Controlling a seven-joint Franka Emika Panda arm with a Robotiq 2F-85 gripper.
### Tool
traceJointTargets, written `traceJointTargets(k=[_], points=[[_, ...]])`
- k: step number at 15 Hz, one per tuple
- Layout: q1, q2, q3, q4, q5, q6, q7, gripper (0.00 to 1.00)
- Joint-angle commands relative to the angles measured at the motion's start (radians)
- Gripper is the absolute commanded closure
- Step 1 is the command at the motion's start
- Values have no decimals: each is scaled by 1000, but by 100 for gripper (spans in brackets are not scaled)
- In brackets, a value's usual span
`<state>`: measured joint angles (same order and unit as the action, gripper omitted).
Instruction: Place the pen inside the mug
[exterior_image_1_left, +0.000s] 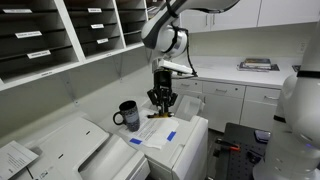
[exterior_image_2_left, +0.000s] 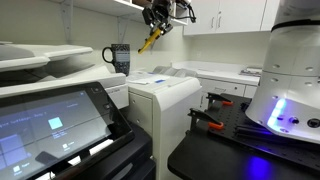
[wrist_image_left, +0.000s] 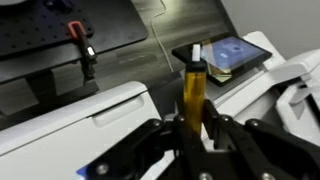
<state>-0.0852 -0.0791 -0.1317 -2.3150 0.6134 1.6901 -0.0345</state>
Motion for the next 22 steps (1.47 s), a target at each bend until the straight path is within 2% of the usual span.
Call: traceJointTargets(k=[1, 5, 6, 8, 12, 18, 22], points=[[-14, 10, 2, 8, 45, -21, 0, 78], [-21, 31, -3, 26, 88, -49, 0, 78], [-21, 32, -3, 27, 89, -50, 0, 95], [-20, 41, -2, 25, 144, -25, 54, 95], [-24, 72, -5, 48, 345, -26, 150, 95], [-24, 148, -4, 105, 613, 44, 315, 95], [-38, 198, -12, 143, 778, 2, 416, 95]])
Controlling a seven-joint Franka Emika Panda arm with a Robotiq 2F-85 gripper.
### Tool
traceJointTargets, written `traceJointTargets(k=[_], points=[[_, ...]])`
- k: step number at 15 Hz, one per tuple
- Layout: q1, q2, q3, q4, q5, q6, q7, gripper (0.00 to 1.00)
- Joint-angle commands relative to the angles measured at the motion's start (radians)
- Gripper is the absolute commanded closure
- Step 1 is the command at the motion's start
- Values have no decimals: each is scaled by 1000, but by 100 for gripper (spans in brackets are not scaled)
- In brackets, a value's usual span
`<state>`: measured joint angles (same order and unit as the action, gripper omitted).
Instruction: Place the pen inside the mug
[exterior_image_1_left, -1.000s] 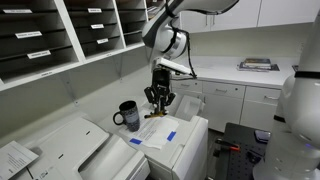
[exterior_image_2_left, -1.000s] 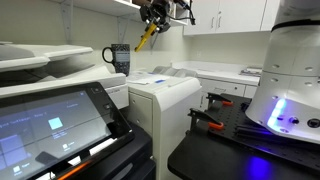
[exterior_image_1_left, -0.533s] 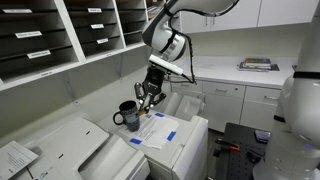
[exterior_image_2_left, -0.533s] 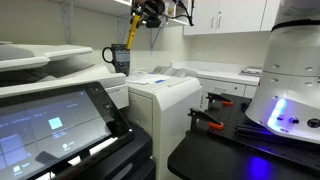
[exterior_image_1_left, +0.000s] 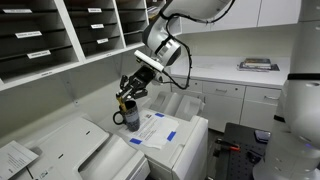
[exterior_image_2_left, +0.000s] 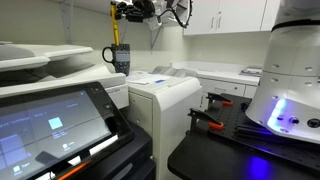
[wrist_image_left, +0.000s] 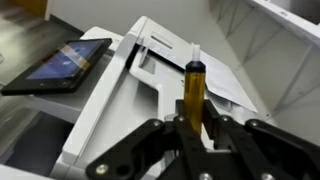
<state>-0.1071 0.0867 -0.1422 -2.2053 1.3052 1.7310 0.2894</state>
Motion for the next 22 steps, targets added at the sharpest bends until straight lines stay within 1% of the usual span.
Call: traceJointTargets(k=[1, 5, 6, 9, 12, 16, 18, 20, 22], points=[[-20, 41, -3, 38, 119, -52, 124, 95], [-38, 62, -7, 51, 228, -127, 248, 95], [-40, 60, -8, 49, 254, -118, 259, 95], [-37, 46, -15, 40, 315, -25, 244, 95], [-39, 52, -20, 44, 305, 50, 259, 95], [-40, 78, -19, 47, 314, 83, 264, 95], [-41, 109, -21, 53, 313, 97, 289, 95], [-38, 134, -22, 53, 309, 138, 310, 95], [-38, 162, -21, 58, 308, 154, 311, 95]])
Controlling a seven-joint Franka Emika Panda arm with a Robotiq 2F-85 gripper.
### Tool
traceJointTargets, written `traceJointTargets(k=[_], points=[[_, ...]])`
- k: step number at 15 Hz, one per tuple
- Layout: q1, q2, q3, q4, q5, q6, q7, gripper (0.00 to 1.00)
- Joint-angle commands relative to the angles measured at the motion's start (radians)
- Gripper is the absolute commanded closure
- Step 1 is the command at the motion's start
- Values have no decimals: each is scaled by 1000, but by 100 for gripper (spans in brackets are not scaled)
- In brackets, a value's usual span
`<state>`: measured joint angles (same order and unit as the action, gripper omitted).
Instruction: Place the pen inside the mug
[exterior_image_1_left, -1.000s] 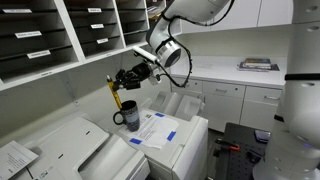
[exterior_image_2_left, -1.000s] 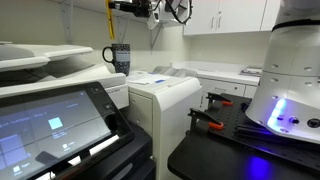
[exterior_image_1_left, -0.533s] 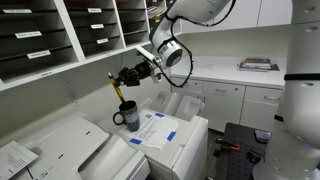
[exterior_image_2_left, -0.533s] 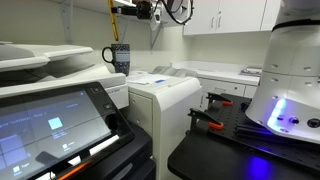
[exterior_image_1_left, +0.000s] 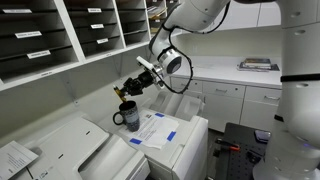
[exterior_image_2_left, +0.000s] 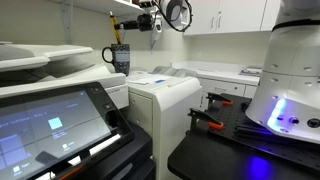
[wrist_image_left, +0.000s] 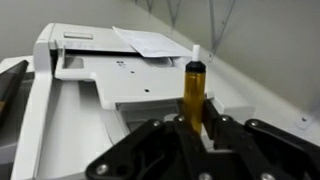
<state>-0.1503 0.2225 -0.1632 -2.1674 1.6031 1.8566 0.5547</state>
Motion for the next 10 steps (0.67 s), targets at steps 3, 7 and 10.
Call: traceJointTargets(k=[3, 7, 10], points=[[2, 53, 0, 27, -1, 15, 52, 52], [13, 33, -4, 26, -28, 52, 31, 23], [43, -22, -9, 22, -141, 190, 10, 0]])
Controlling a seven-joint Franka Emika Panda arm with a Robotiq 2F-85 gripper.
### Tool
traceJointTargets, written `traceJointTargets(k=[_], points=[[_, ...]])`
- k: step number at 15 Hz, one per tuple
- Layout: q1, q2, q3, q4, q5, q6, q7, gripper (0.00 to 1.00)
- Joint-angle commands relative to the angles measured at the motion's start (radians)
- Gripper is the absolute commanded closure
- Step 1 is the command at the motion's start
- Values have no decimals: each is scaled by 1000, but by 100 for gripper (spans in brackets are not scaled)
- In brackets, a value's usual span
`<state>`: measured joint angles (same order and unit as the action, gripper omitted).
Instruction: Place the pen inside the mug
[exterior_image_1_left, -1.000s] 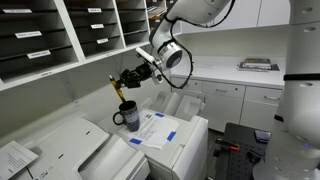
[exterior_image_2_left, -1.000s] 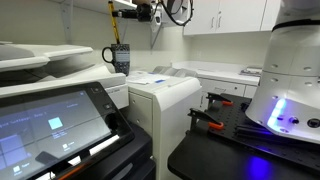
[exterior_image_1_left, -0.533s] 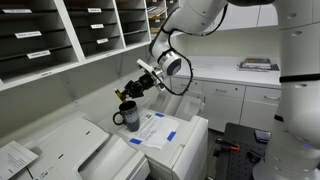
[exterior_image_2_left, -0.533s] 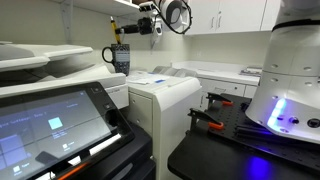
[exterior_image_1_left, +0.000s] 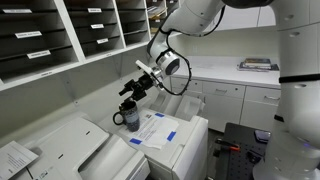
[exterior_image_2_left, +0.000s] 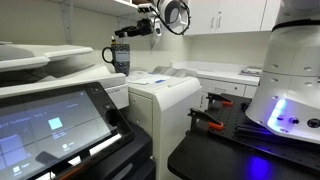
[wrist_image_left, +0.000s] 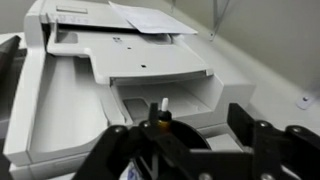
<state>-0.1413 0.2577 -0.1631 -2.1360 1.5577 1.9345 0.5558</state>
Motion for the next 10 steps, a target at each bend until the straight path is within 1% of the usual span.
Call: traceJointTargets(k=[1, 3, 4, 6, 8, 10], points=[[37, -77, -8, -11, -166, 126, 25, 0], [42, -119, -5, -20, -318, 125, 51, 0], [40, -139, -4, -23, -392, 98, 72, 0], [41, -174, -3, -29, -557, 85, 121, 0], [41, -204, 0, -38, -709, 115, 140, 0], [39, -243, 8, -61, -809, 181, 100, 0]])
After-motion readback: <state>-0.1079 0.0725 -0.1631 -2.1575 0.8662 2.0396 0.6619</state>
